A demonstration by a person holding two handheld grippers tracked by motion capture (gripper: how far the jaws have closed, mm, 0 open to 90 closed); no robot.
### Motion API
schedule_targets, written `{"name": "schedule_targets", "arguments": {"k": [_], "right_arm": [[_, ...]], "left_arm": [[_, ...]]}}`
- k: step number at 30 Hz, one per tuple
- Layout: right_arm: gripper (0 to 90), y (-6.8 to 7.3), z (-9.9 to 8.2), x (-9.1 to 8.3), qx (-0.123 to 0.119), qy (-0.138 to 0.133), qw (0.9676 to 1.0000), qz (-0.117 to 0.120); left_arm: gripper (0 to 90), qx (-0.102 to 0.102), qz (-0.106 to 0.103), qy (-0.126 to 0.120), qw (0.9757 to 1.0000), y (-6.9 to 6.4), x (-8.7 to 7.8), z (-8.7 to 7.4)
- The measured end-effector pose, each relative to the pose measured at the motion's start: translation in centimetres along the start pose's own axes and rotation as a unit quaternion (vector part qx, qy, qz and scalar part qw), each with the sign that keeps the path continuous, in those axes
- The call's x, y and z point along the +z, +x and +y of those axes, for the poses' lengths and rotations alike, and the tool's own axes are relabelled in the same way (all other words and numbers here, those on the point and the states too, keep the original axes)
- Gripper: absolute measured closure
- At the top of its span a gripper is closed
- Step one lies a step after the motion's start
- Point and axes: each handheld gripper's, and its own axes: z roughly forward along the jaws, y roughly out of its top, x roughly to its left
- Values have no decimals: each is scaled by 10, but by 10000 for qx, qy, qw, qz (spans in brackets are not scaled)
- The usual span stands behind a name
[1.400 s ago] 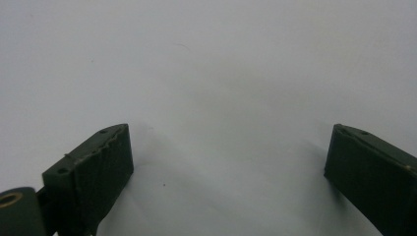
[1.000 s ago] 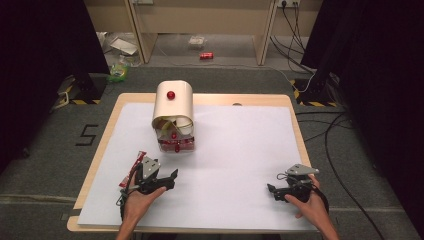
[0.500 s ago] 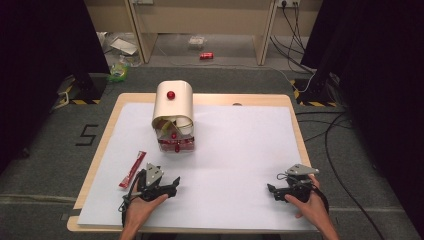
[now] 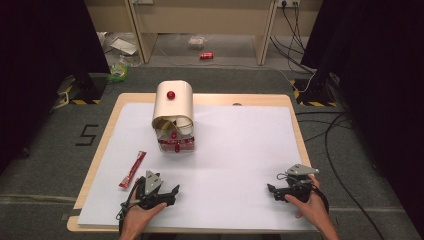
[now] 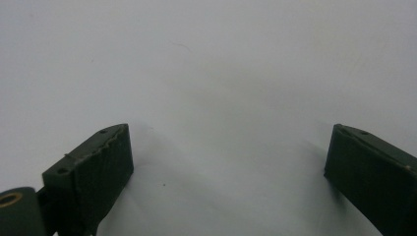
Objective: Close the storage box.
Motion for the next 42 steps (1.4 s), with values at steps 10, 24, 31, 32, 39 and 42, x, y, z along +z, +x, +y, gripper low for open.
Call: {"name": "schedule_targets", "arguments": {"k": [10,24,31,32,39,42], "right_arm": [[48,0,0,0,1,1,10000,-1],[47,0,0,0,1,-2,10000,-1],[48,0,0,0,-2,0,10000,0],[48,0,0,0,-1,-4,10000,-1],[48,0,0,0,0,0,10000,-1],[48,0,0,0,-3,-1,10000,-1]], "left_arm": [[181,78,10,102,9999,-2,-9,-7],[181,103,-47,221,9997,-8,-15,-14],[181,113,-89,266,9995,-12,-19,-18],[181,110,-92,259,9996,-12,-19,-19],[181,164,-86,253,9995,-17,-24,-22],[181,148,-91,217,9996,-19,-25,-24]]}}
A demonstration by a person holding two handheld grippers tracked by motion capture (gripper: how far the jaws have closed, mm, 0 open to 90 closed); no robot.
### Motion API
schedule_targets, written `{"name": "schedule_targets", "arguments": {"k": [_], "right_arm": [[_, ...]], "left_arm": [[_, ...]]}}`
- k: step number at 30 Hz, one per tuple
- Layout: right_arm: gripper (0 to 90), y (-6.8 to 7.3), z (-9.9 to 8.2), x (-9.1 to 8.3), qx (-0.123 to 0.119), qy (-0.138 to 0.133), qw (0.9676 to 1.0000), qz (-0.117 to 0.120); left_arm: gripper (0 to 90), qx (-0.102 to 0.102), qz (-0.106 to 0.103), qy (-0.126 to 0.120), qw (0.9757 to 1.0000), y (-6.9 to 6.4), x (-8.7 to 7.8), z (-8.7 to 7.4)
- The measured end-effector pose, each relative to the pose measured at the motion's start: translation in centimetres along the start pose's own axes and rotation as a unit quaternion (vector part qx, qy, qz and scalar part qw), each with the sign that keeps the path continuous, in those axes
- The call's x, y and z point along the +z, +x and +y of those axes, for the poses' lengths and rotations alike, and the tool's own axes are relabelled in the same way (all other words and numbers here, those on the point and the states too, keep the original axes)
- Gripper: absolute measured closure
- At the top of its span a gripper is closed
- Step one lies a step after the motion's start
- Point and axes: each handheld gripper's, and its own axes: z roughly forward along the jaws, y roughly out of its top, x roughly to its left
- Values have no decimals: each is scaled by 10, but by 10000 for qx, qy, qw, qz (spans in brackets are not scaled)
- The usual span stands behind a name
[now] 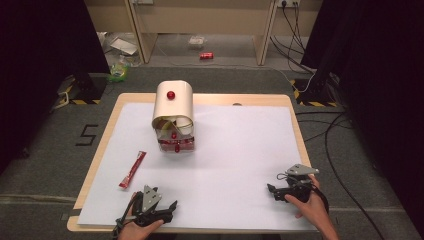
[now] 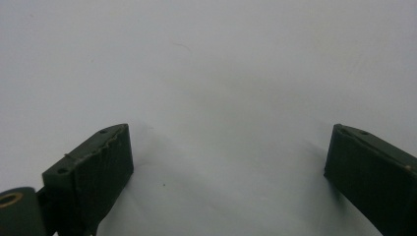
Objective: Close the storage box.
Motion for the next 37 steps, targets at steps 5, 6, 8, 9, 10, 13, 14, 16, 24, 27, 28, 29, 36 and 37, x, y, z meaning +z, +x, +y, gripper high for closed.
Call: {"name": "schedule_targets", "arguments": {"k": [5,6,8,9,10,13,14,16,24,27,28,29,36,37], "right_arm": [[48,0,0,0,0,0,10000,-1],[47,0,0,0,1,1,10000,0],[47,0,0,0,3,0,10000,-1],[48,0,0,0,1,1,10000,0],[48,0,0,0,2,0,10000,-1],[48,0,0,0,1,0,10000,-2],[48,0,0,0,0,1,10000,-2],[48,0,0,0,1,3,10000,-3],[48,0,0,0,1,3,10000,-4],[48,0,0,0,-1,3,10000,-6],[48,0,0,0,-1,2,10000,-6],[48,0,0,0,-2,3,10000,-7],[48,0,0,0,-1,3,10000,-7],[48,0,0,0,0,3,10000,-6]], "left_arm": [[180,4,5,-15,10000,-2,-3,-3],[180,30,21,6,10000,-3,-4,-4],[175,50,48,18,10000,-4,-4,-6],[177,25,38,11,10000,-5,-5,-7],[177,27,34,10,10000,-5,-6,-7],[176,-14,32,-9,10000,-6,-7,-9],[176,-19,35,-4,10000,-6,-8,-10],[177,-139,34,-44,9999,-7,-8,-12],[170,-337,-64,-286,9990,-4,-7,-20],[170,-340,-69,-315,9989,-4,-7,-21],[169,-339,-68,-316,9989,-3,-7,-21],[169,-339,-70,-318,9989,-3,-7,-21],[169,-341,-71,-329,9989,-3,-7,-22],[169,-343,-71,-332,9988,-3,-7,-22]]}}
